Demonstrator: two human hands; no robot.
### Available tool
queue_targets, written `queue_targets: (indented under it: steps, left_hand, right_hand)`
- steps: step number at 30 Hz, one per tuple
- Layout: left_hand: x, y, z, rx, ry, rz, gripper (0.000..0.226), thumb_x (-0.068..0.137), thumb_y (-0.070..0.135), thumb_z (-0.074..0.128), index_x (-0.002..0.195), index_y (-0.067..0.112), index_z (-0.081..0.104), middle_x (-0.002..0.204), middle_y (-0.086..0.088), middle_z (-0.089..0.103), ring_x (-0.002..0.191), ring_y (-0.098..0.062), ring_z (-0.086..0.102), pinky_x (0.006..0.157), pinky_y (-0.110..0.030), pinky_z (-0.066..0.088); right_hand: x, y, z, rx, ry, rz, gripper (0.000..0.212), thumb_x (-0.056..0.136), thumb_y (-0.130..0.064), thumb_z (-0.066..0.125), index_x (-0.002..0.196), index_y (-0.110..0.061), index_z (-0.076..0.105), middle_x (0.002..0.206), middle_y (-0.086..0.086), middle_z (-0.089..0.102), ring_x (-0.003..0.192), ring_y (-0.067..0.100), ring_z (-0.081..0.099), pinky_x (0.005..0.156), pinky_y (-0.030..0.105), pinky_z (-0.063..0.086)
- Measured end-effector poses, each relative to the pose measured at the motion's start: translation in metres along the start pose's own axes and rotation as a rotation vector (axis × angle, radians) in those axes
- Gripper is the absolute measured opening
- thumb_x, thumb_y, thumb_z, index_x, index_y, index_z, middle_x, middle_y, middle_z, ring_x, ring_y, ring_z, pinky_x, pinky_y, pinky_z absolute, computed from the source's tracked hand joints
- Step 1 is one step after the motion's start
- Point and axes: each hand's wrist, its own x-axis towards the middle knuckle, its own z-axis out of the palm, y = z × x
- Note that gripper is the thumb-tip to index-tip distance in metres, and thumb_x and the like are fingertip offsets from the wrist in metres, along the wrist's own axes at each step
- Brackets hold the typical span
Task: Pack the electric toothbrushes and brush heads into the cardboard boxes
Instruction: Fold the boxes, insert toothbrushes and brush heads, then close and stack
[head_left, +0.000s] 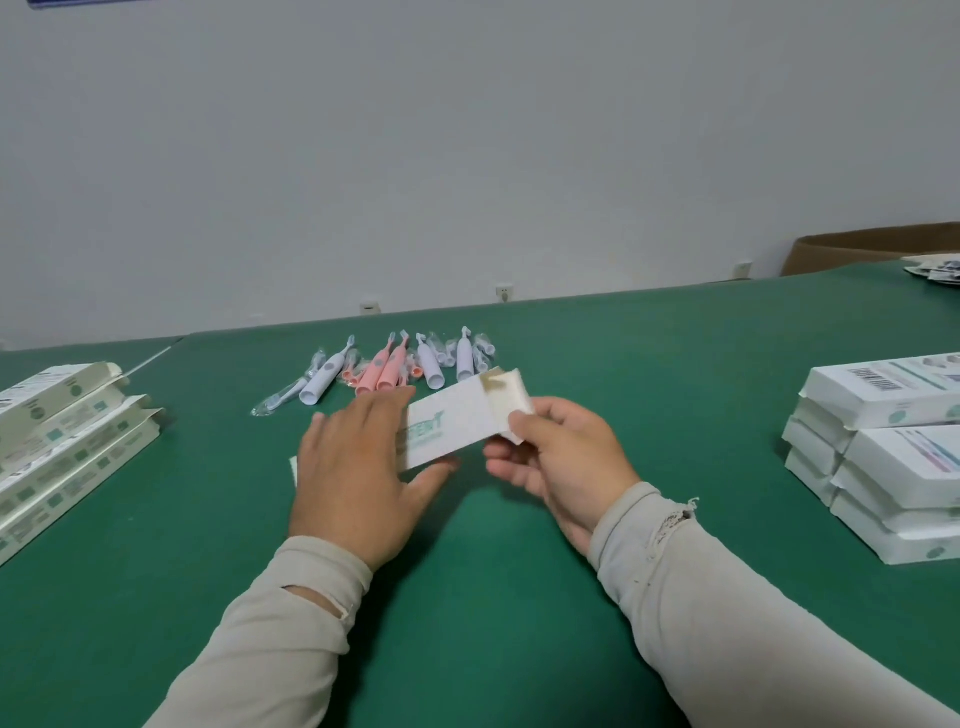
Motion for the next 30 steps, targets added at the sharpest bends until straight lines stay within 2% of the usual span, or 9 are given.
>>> queue_targets:
  steps: [3,6,9,12,15,17,22,27,30]
  left_hand:
    - [0.001,0.001,-0.006,-0.011,-0.069,0.062,0.058,0.075,0.061,0.068,0.124,0.033,0.055,0.104,0.008,0.064,0.093,-0.022,0.057,0.081,-0.039,0.047]
    - [0.006,-0.006,-0.009,0.059,-0.207,0.071,0.064,0.075,0.076,0.055,0.128,0.04,0.05,0.108,0.015,0.061,0.097,-0.016,0.055,0.082,-0.037,0.047]
    - [0.008,-0.014,-0.01,0.08,-0.283,0.074,0.063,0.076,0.08,0.049,0.127,0.041,0.048,0.108,0.018,0.06,0.096,-0.013,0.055,0.08,-0.034,0.047]
    - [0.013,-0.026,-0.01,0.191,-0.228,0.038,0.059,0.08,0.077,0.049,0.125,0.039,0.048,0.11,0.014,0.062,0.097,-0.016,0.057,0.081,-0.034,0.043]
    - [0.02,-0.04,-0.009,0.247,-0.115,-0.093,0.057,0.082,0.069,0.054,0.128,0.035,0.051,0.113,0.007,0.065,0.101,-0.022,0.06,0.088,-0.039,0.041]
    - [0.021,-0.044,-0.007,0.232,-0.039,-0.128,0.053,0.08,0.063,0.06,0.124,0.032,0.056,0.107,0.004,0.067,0.097,-0.025,0.061,0.088,-0.041,0.039]
    - [0.02,-0.051,0.0,0.262,0.028,-0.175,0.048,0.072,0.053,0.073,0.109,0.025,0.064,0.089,0.0,0.069,0.084,-0.029,0.066,0.088,-0.045,0.042]
    - [0.023,-0.056,0.001,0.269,0.034,-0.201,0.051,0.075,0.059,0.068,0.114,0.027,0.062,0.093,0.003,0.068,0.088,-0.027,0.065,0.095,-0.046,0.039]
    - [0.024,-0.058,0.001,0.28,-0.002,-0.211,0.052,0.078,0.064,0.062,0.117,0.031,0.059,0.098,0.007,0.067,0.092,-0.025,0.064,0.099,-0.045,0.037]
  right_hand:
    - [-0.001,0.007,0.003,-0.04,-0.067,0.051,0.014,0.1,-0.005,0.055,0.114,-0.006,0.059,0.075,0.006,0.074,0.062,0.015,0.07,0.057,0.027,0.058]
    - [0.004,0.015,-0.006,-0.538,-0.003,-0.197,0.026,0.096,-0.012,0.059,0.117,-0.029,0.057,0.09,-0.005,0.068,0.064,0.008,0.062,0.069,0.032,0.057]
    - [0.011,0.017,-0.01,-0.788,-0.048,-0.357,0.027,0.096,-0.018,0.058,0.1,-0.044,0.063,0.102,-0.017,0.058,0.076,-0.003,0.057,0.076,0.013,0.044]
    - [0.036,0.009,-0.006,-0.857,-0.101,-0.307,0.019,0.095,-0.024,0.06,0.096,-0.04,0.068,0.105,-0.021,0.061,0.091,-0.004,0.058,0.088,0.022,0.044]
    - [0.087,-0.01,0.004,-0.875,0.086,-0.368,0.023,0.092,-0.029,0.06,0.115,-0.033,0.065,0.121,-0.009,0.064,0.1,0.009,0.062,0.096,0.031,0.047]
    - [0.126,-0.021,0.015,-1.011,0.135,-0.372,0.038,0.094,-0.033,0.057,0.132,-0.031,0.056,0.14,-0.004,0.053,0.118,0.02,0.058,0.1,0.031,0.041]
    - [0.213,-0.022,0.047,-1.317,-0.069,-0.214,0.051,0.101,-0.026,0.042,0.151,-0.035,0.039,0.166,-0.004,0.022,0.15,0.026,0.025,0.122,0.038,0.02]
    - [0.242,-0.001,0.058,-1.609,-0.148,-0.081,0.04,0.105,-0.019,0.033,0.139,-0.015,0.055,0.148,0.013,0.05,0.133,0.032,0.047,0.11,0.04,0.037]
    - [0.246,0.005,0.056,-1.6,-0.093,-0.109,0.039,0.101,-0.029,0.035,0.131,-0.02,0.059,0.138,0.011,0.057,0.121,0.034,0.054,0.101,0.037,0.045]
